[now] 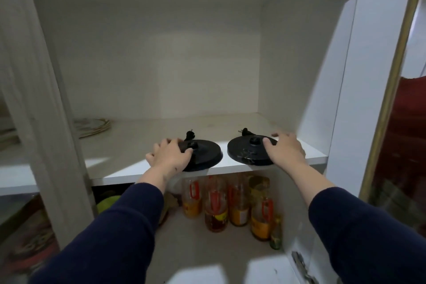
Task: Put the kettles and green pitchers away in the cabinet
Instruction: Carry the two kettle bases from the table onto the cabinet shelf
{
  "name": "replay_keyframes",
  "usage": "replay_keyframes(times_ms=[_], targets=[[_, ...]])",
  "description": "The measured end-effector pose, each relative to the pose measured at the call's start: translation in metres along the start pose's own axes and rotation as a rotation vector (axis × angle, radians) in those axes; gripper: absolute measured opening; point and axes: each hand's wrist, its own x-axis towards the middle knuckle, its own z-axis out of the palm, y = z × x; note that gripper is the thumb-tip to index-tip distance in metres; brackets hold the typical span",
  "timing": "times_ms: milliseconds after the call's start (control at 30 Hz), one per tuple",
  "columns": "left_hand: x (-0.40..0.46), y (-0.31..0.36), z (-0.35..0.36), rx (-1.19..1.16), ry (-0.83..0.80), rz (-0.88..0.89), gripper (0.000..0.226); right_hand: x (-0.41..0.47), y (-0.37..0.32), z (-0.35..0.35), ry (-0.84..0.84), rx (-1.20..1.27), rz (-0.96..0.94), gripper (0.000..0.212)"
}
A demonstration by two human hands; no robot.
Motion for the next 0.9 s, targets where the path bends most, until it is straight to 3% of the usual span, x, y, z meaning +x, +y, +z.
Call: replay_keyframes(times_ms=[133, 267, 500, 667, 900], targets=[[-0.027, 0.007, 0.007, 0.125, -0.011, 0.043, 0.052, -0.034, -0.005, 0.009, -0.055, -0.211, -0.344, 0.036], [-0.040, 0.014, 0.005, 0.111, -0.034, 0.117, 0.049, -0.039, -0.006, 0.019, -0.083, -0.271, -0.442, 0.037], [-0.025, 0.034, -0.001, 0.104, -0.104, 0.142, 0.036, -0.011, -0.016, 0.015, -0.264, -0.290, -0.323, 0.065], [0.015, 0.050, 0.018, 0.129, -0.129, 0.160, 0.037, 0.029, -0.017, 0.028, -0.348, -0.350, -0.371, 0.046], [0.098, 0.055, 0.050, 0.048, -0.178, 0.145, 0.040, 0.102, -0.017, 0.058, -0.364, -0.492, -0.223, 0.055]])
